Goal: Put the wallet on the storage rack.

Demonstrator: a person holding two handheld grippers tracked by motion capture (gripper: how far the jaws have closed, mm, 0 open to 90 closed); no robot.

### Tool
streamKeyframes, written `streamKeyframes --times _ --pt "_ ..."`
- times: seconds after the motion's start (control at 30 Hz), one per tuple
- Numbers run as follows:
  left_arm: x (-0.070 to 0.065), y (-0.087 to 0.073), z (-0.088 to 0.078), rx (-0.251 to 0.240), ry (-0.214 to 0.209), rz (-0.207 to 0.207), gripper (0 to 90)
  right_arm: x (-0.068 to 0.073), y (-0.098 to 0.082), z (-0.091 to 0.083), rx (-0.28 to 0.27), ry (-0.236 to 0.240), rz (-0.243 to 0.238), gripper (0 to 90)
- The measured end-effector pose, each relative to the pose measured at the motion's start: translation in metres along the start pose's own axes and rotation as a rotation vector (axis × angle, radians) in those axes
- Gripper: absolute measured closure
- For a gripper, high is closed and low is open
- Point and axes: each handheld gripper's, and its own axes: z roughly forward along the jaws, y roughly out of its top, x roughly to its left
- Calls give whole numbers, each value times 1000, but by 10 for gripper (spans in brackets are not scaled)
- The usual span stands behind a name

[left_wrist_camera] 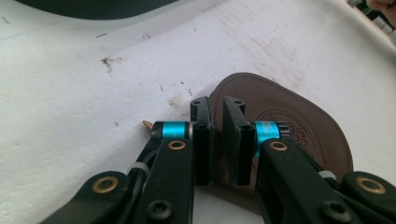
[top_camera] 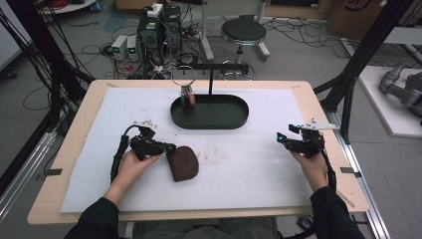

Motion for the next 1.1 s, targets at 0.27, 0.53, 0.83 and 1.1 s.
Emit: streamKeyframes --times 0.27,0.53,0.83,1.1 --pt "-6 4 4 -91 22 -17 888 1 1 1 0 -2 -5 368" --pt "-6 0 -13 -116 103 -32 889 0 1 0 -3 -6 -1 369" --pt "-16 -34 -35 -44 61 -98 889 1 1 1 1 -9 -8 369" --pt "-10 -21 -33 -64 44 -92 663 3 2 1 5 -13 -18 369"
